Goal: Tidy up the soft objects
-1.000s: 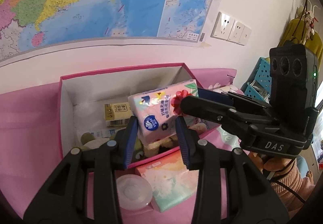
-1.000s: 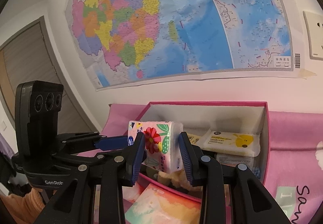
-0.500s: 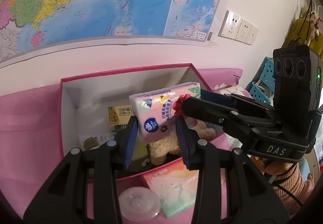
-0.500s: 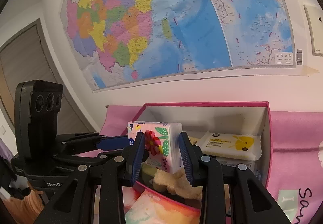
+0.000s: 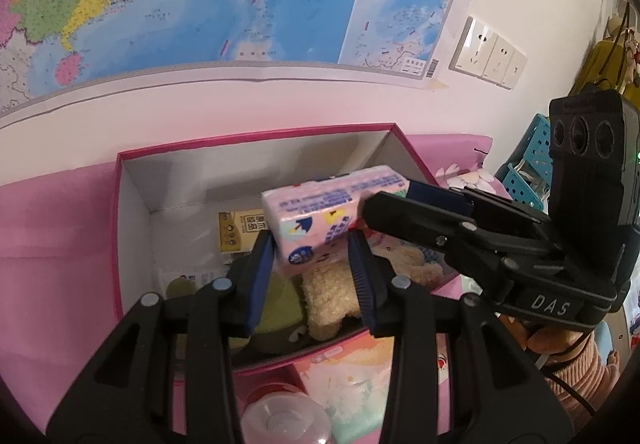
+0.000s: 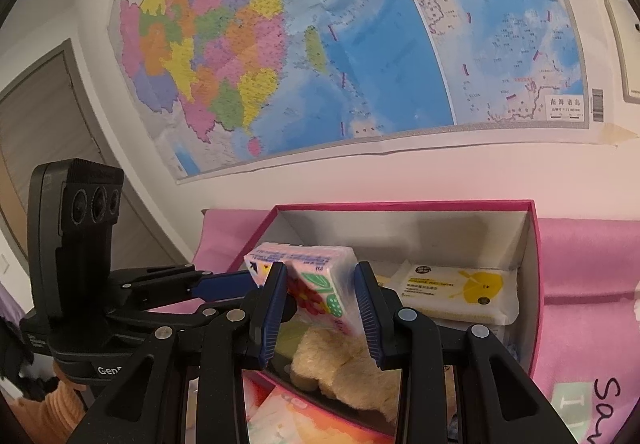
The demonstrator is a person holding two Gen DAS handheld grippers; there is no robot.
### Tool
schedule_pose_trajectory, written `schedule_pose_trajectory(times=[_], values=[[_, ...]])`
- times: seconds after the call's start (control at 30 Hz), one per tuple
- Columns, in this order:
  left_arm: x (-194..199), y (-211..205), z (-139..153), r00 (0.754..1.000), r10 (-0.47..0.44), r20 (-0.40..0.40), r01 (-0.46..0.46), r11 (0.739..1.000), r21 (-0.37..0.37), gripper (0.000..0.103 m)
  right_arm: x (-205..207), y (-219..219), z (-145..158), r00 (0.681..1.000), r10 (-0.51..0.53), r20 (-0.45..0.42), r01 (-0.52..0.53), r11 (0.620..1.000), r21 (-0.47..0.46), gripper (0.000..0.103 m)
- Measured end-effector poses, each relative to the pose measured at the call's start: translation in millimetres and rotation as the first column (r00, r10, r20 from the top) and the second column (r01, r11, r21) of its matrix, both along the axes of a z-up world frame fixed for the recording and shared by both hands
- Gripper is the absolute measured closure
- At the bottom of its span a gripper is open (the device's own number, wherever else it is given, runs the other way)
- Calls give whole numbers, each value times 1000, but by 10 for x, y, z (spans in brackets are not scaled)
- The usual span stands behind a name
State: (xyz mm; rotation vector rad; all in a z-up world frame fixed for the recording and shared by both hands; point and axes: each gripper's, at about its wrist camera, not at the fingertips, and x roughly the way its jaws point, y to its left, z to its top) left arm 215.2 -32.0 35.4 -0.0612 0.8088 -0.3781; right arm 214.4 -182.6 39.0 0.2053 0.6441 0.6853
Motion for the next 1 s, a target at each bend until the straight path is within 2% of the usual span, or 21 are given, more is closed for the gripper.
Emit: schedule_pose_trajectory(times=[0.4, 0.6, 0.73, 0.83, 0.9, 1.0], values=[[114, -5, -68, 999, 10, -38, -10, 1000, 7, 63, 114, 0, -116, 999, -20, -28, 20, 1000, -9, 68], [158, -24, -62, 999, 14, -49, -13, 1000, 7, 63, 165, -21, -166, 997, -62, -42, 62, 998, -18, 67], [96, 19, -66, 999, 24, -40, -24, 1000, 0, 62, 157, -82, -194, 995, -87, -52, 87, 996, -9, 60], [13, 54, -50, 1000, 28, -15, -28, 1000, -2, 55, 109, -115, -198, 995, -88, -47, 87, 996, -18, 59], [-73, 67, -12, 999, 35, 23, -35, 999, 6, 46, 50, -139, -189, 995, -88, -40, 87, 996, -23, 52], [-237, 91, 53, 996, 45, 80, -47, 999, 21, 41, -76, -173, -161, 997, -81, -11, 81, 996, -32, 43]])
